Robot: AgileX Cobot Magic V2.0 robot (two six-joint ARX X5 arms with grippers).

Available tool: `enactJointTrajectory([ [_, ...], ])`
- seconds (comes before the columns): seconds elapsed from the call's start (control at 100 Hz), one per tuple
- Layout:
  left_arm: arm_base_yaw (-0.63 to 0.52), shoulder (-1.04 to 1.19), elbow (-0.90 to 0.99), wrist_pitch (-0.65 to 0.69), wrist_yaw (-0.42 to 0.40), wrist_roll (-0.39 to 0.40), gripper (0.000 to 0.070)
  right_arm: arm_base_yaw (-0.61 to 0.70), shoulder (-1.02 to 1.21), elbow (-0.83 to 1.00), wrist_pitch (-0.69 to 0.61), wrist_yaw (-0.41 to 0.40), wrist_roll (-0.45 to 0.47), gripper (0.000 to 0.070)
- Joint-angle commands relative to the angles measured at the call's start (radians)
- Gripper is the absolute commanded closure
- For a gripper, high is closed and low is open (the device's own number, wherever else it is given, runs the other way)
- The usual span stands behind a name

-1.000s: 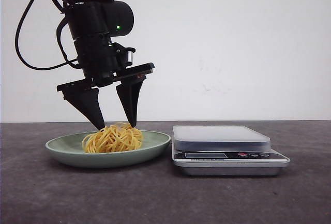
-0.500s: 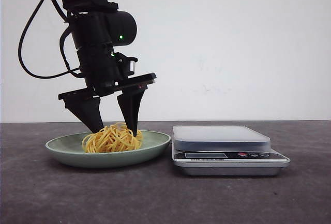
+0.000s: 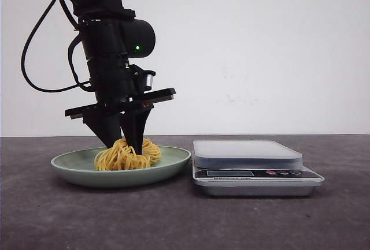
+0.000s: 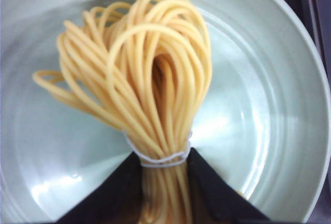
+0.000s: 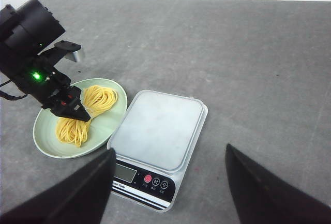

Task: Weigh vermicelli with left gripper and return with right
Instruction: 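Close the left gripper on the tied vermicelli bundle, then lift the bundle with the left gripper and carry it onto the scale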

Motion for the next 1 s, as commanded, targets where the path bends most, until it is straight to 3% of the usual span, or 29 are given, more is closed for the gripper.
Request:
enactJointTrajectory([
  [0.0,-0.010,0.013,0.023,0.003,0.001,0.014,0.0700,0.002,0.004,0.018,0.002,0.001,-0.010,0.0281],
  [0.46,-0.067,-0.143,0.143,0.016,0.000,0.047,0.0698,0.002,0.004,0.018,-0.006,0.005,-0.009,0.0281],
  [0.99,-0.237,-0.130,0.245,0.135,-0.032,-0.240,0.0691,0.002,0.004,0.018,-0.016,0.003,-0.010,0.0281],
])
